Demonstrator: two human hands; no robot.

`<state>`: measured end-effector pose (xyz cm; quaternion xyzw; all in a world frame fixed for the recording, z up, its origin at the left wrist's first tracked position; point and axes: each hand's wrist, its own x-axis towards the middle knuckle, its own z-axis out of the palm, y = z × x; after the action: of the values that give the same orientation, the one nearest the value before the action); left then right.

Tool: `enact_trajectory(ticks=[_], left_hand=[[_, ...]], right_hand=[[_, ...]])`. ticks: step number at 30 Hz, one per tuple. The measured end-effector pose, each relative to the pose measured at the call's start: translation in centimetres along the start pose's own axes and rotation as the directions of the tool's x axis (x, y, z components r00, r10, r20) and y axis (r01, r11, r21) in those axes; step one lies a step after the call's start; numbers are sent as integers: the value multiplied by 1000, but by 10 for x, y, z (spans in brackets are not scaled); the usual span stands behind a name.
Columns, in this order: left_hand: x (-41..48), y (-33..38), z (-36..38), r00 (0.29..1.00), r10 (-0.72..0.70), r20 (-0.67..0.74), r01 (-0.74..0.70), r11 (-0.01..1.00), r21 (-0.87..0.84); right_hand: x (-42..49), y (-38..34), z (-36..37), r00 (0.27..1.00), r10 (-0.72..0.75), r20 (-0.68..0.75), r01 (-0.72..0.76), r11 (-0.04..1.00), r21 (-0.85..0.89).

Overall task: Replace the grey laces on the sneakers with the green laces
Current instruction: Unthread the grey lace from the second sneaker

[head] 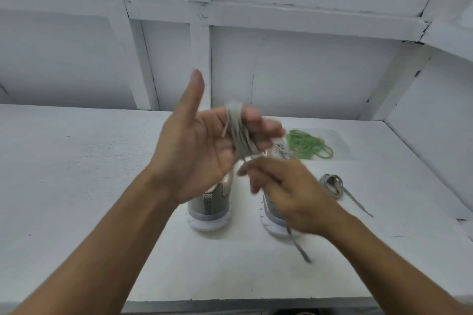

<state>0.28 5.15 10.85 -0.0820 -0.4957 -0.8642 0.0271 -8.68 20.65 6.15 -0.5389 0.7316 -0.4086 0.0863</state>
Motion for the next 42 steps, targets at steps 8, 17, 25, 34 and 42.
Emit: enact_trajectory(ticks=[8,17,25,34,42], left_hand=[[-11,-7,1,937,-349,17,272,757,594],[-2,-11,-1,949,114,-295,180,572,800],[-6,-31,18,941,44,-336,264,527,808],[-5,-31,13,974,-168,-152,225,789,572],[-3,-17,4,970,-221,-98,233,743,627]], right_hand=[[11,-17,-43,982,-117,-150,108,992,-67],[-11,-13,-14,982,84,171,-50,980,-194],[-9,-23,-7,921,-46,-387,50,999,-1],[-16,-22,8,965,228,-129,-31,588,808],[-17,-23,19,950,233,-206,38,569,822]])
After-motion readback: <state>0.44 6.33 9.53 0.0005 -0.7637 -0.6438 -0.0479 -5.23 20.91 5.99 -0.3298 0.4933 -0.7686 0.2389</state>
